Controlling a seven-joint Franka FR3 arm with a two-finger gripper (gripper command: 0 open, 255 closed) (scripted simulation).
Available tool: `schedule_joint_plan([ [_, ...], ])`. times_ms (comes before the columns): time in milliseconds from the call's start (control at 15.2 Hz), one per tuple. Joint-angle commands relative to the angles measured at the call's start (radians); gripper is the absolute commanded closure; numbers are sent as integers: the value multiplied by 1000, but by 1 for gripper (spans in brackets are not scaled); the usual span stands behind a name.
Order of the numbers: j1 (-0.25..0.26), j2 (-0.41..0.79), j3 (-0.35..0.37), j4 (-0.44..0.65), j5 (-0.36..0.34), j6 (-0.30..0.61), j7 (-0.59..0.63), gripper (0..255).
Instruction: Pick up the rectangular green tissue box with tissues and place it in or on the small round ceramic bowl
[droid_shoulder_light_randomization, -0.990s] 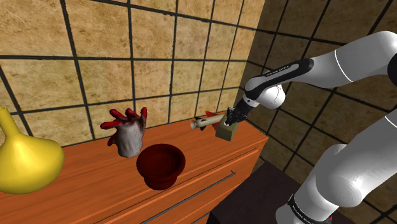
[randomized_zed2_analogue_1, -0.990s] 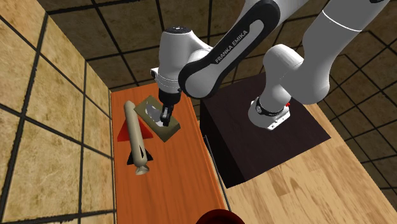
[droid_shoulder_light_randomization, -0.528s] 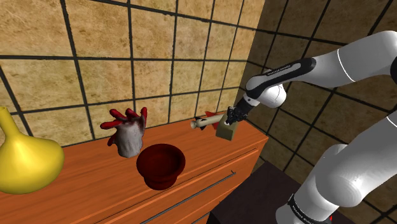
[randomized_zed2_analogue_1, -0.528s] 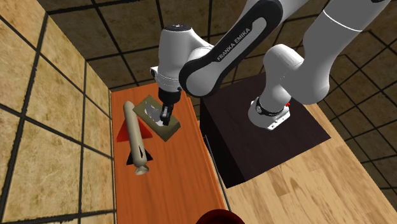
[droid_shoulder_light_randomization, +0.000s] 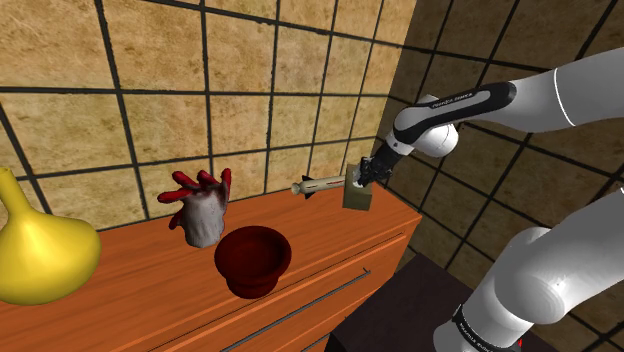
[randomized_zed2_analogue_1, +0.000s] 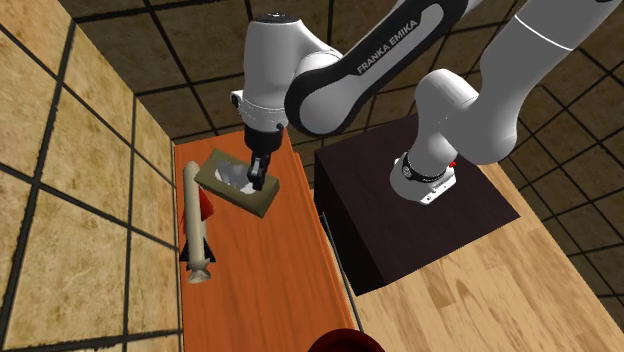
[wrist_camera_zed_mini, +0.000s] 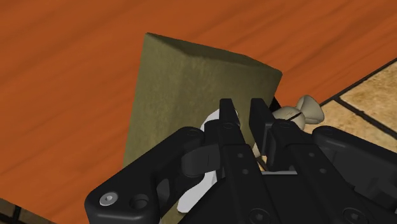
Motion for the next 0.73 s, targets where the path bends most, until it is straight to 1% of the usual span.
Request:
schedule_joint_plan([
  [0,-9,-16,5,14,-17,-28,17,255],
  [660,-37,-83,29,93,-76,-167,89,255],
])
